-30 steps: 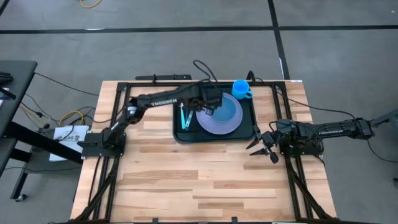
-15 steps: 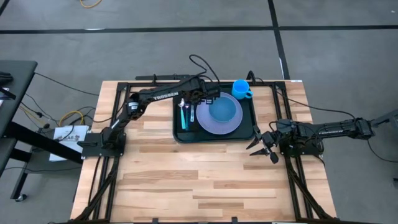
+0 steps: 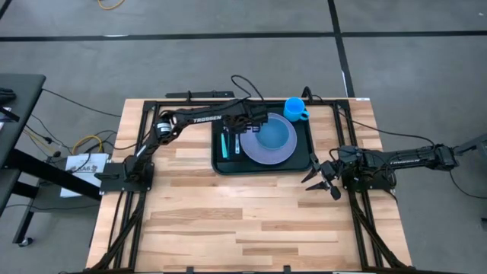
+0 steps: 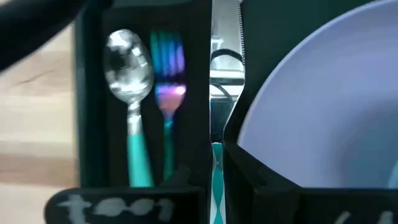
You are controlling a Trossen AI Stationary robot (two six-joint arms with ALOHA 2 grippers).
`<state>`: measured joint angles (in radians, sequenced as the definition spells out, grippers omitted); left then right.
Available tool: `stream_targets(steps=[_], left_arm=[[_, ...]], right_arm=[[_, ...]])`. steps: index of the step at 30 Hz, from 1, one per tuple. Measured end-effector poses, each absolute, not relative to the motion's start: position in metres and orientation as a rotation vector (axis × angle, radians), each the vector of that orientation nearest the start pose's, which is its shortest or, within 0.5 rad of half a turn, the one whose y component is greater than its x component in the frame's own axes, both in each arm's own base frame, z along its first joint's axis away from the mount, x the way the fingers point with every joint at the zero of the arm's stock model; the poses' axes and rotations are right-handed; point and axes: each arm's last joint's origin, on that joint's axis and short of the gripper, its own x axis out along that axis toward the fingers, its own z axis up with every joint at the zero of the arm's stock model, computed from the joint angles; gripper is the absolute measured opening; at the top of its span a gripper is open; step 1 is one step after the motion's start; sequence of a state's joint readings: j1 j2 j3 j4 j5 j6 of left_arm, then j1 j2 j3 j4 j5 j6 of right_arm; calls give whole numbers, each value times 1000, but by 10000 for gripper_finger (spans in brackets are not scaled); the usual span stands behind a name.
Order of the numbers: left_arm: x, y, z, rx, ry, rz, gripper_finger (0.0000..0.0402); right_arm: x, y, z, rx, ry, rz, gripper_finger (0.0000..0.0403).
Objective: Set up tray
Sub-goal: Put the white patterned knife between the violet plate and blue fork on the black napkin on the black tray
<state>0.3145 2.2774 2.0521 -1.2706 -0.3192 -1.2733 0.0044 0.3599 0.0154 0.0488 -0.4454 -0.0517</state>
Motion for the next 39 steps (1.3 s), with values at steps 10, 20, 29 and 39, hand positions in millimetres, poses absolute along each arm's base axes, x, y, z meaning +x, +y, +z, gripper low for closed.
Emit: stream_targets(steps=[10, 20, 29, 39], left_arm=[[422, 147, 192, -1001, 968, 1429, 9], [425, 146, 173, -1054, 953, 1380, 9], [426, 144, 173, -1051, 948, 1375, 9], [424, 144, 173, -1050, 942, 1410, 12]], right_arm=[[113, 13, 143, 15, 283, 454, 137], [113, 13, 143, 15, 283, 453, 139], [113, 13, 143, 15, 283, 453, 138], [113, 13, 143, 15, 283, 453, 137]])
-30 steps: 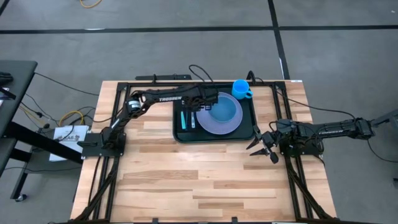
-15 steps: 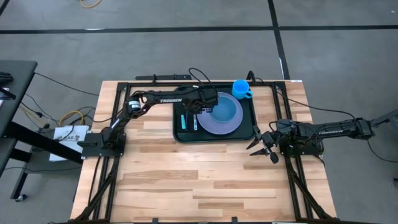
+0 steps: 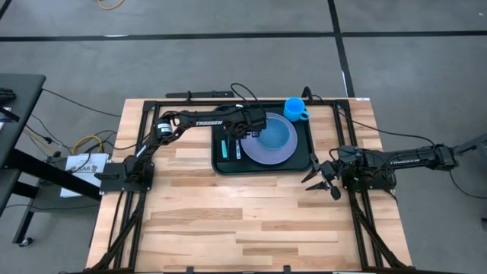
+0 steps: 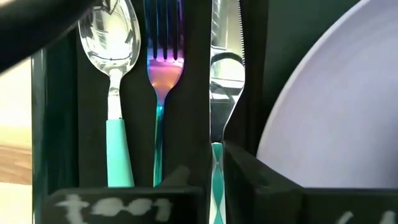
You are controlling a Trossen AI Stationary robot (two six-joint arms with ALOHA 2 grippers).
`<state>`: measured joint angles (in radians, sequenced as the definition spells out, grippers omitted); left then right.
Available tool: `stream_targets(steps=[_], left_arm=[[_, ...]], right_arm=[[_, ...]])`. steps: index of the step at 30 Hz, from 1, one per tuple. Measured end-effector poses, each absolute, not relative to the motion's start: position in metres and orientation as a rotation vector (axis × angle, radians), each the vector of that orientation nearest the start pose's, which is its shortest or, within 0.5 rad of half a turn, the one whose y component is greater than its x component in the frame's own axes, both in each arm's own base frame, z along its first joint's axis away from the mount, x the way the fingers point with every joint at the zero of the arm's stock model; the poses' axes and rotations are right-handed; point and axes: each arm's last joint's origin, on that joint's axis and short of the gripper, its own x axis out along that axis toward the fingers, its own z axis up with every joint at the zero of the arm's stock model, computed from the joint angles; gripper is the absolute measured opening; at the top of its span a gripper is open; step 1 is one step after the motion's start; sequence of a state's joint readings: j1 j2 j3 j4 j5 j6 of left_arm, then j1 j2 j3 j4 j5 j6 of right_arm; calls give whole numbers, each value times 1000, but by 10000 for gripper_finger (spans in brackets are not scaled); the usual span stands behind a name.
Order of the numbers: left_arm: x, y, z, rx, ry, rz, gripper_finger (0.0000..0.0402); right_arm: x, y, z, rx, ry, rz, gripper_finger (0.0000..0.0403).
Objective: Set up tray
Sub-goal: Put the white patterned knife between the violet plate and blue fork on the black napkin on the black tray, then return to Home Position
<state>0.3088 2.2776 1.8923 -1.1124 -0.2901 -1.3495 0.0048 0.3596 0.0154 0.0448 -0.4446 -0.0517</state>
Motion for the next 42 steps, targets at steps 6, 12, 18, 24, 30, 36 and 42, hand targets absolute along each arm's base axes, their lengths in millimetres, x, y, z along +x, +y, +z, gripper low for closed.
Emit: stream_targets(steps=[6, 12, 18, 24, 30, 36, 42], left_arm=[[425, 144, 173, -1042, 945, 1402, 47], [424, 144, 173, -1040, 945, 1405, 76], [424, 144, 173, -1005, 965, 1386, 84], [422, 143, 187, -948, 1083, 1329, 84], [416, 121, 243, -778, 1273, 1246, 84], [428, 64, 317, -564, 1048, 971, 84], [393, -2, 385, -316, 854, 756, 84]], right_arm=[[113, 13, 143, 15, 283, 453, 137], [113, 13, 143, 15, 283, 453, 138], [113, 13, 143, 15, 283, 453, 138], [113, 13, 143, 15, 281, 453, 138], [114, 13, 144, 12, 268, 453, 138], [116, 12, 150, -41, 196, 406, 137], [118, 10, 160, -12, 106, 321, 137]])
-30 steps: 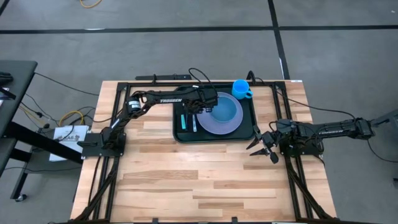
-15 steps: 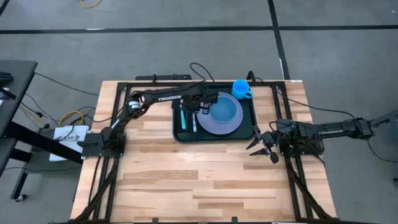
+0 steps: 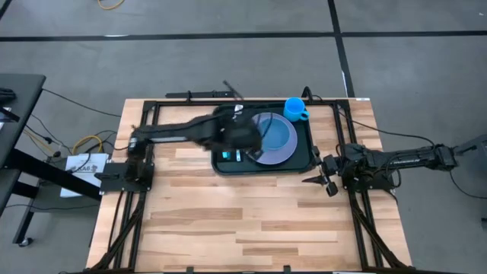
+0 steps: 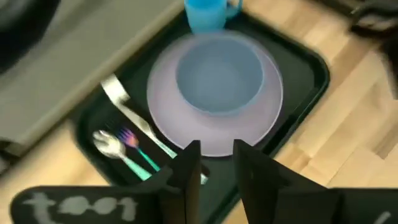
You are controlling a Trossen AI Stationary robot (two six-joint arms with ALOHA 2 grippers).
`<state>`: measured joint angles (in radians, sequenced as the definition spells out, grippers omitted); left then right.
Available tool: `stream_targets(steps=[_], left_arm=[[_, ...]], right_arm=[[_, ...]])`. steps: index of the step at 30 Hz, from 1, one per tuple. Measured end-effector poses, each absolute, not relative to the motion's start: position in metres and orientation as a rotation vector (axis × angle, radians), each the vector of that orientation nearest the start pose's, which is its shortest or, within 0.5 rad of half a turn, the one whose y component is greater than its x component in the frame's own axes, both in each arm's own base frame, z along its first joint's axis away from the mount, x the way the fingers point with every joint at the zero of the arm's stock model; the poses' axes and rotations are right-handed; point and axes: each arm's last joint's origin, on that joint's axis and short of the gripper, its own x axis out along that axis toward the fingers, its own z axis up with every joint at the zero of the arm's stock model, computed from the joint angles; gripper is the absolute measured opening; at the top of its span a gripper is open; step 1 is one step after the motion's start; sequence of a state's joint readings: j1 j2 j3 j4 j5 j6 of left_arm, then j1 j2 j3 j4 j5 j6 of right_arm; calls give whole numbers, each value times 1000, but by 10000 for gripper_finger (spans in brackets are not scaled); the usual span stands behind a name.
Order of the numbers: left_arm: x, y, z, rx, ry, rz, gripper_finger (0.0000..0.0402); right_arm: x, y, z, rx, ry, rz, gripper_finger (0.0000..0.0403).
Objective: Set up tray
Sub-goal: Return to Home Position
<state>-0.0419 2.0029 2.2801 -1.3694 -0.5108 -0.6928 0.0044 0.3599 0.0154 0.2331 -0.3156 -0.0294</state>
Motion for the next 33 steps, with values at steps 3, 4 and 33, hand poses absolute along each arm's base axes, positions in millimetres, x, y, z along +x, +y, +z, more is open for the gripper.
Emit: stream_targets(steps=[3, 4, 33], left_arm=[[360, -32, 419, -161, 760, 754, 84], [348, -40, 428, -117, 741, 741, 84], [161, -10, 222, -22, 105, 101, 84]], right_arm=[[118, 10, 159, 0, 112, 321, 137], [118, 10, 159, 1, 115, 321, 137], [117, 10, 152, 107, 199, 311, 139]])
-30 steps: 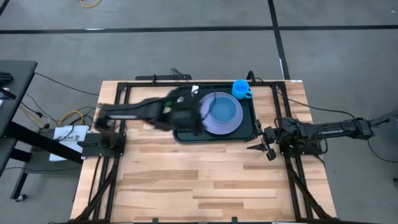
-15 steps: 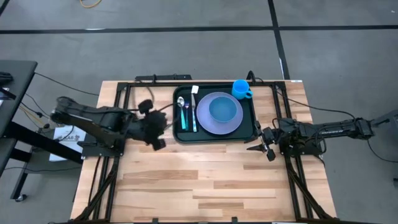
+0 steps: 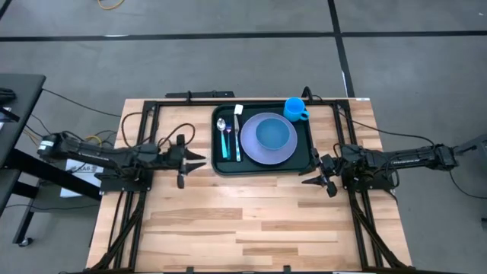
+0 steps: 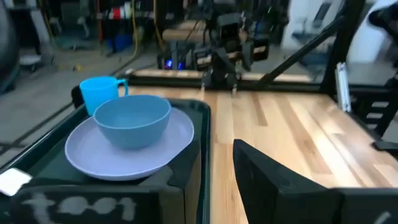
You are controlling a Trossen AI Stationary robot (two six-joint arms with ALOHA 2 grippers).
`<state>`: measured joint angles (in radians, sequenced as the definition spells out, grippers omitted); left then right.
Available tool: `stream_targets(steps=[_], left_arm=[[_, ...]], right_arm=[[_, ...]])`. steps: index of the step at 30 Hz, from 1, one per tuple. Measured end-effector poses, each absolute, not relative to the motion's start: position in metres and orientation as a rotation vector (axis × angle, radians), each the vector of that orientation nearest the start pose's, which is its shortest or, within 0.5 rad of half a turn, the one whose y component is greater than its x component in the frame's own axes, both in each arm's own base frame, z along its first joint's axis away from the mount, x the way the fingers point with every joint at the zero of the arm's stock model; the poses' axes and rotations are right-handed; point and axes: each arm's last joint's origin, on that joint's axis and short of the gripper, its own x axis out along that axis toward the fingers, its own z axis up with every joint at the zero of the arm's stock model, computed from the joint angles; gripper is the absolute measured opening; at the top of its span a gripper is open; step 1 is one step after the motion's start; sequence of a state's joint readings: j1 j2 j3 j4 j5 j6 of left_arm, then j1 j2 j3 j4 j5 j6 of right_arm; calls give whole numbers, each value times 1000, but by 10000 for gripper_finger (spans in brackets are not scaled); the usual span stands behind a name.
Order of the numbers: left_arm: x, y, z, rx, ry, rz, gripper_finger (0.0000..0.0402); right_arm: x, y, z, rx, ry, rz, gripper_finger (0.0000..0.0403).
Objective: Set up tray
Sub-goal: Return to Home Position
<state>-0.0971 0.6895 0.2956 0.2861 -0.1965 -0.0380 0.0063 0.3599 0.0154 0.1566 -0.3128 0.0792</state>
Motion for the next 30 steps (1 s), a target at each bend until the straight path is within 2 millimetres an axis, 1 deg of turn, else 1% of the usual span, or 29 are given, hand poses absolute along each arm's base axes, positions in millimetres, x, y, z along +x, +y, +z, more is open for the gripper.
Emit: stream_targets(steps=[4, 9, 16, 19, 21, 30], left_arm=[[148, -6, 196, -25, 36, 95, 84], [139, -7, 177, -58, 39, 67, 84], [138, -8, 167, -124, 112, 37, 84], [137, -8, 163, -228, 148, 55, 84], [137, -8, 160, -264, 177, 63, 84], [131, -7, 141, -258, 379, 96, 84]], right_arm=[[117, 10, 152, 107, 199, 311, 139], [117, 10, 152, 107, 199, 311, 141], [117, 10, 152, 107, 199, 311, 139], [117, 10, 152, 108, 199, 310, 139], [117, 10, 152, 107, 199, 310, 139], [117, 10, 152, 107, 199, 310, 139]])
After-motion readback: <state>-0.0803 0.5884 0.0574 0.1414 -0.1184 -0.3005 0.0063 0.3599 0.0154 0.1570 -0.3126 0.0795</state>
